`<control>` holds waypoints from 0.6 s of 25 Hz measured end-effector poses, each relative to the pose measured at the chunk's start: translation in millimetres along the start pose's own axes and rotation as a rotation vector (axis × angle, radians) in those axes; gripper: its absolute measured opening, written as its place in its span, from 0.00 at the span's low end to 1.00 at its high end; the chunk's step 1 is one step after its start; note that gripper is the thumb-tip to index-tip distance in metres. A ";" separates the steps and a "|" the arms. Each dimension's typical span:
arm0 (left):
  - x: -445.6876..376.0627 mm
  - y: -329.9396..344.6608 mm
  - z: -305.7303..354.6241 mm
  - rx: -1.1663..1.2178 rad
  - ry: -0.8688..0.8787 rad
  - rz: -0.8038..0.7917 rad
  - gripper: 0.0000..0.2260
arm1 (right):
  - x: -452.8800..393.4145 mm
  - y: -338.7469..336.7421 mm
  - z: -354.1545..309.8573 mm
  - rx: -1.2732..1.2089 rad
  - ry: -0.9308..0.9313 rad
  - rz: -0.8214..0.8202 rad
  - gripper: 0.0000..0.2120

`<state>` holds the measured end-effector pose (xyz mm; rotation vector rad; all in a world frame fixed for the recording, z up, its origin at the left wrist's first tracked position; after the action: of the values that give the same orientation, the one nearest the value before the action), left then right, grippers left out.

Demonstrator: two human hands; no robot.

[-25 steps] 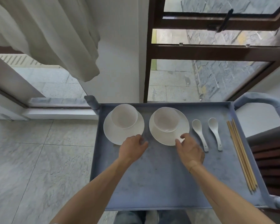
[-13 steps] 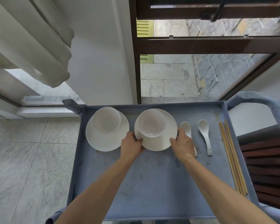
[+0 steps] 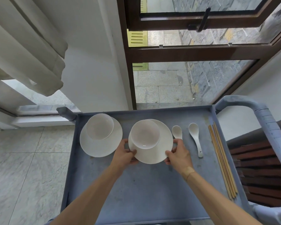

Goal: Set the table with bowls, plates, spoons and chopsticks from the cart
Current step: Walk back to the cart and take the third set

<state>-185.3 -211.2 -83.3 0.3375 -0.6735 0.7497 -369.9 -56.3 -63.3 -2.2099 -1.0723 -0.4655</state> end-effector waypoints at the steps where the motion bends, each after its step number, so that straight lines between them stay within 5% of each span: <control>1: 4.5 3.0 -1.6 0.013 0.009 -0.013 0.17 | 4.3 -0.9 2.9 -0.007 -0.006 -0.011 0.18; 8: 23.1 4.8 -20.0 0.102 0.030 0.043 0.17 | 26.0 -8.9 19.5 0.058 -0.058 -0.032 0.16; 10: 25.8 3.1 -22.9 0.115 0.034 0.059 0.17 | 25.3 -22.4 16.1 0.114 -0.122 0.036 0.10; 13: 27.9 1.8 -22.0 0.121 0.047 0.079 0.17 | 14.2 -56.8 7.8 0.308 -0.171 0.272 0.14; 15: 29.8 2.3 -21.2 0.114 0.051 0.084 0.17 | -0.6 -61.1 2.0 0.505 -0.128 0.260 0.16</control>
<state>-161.6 -183.5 -79.0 0.3950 -0.6008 0.8764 -418.7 -26.6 -41.6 -1.8998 -0.8344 0.0615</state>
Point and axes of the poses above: each hand's wrist, its own x-axis away from the middle knuckle, its own y-axis out of the palm, z = x × y, the point moved 8 cm from there along -x, towards the middle knuckle, and after that the axes turned 8 degrees about -z, right-handed, at the moved point
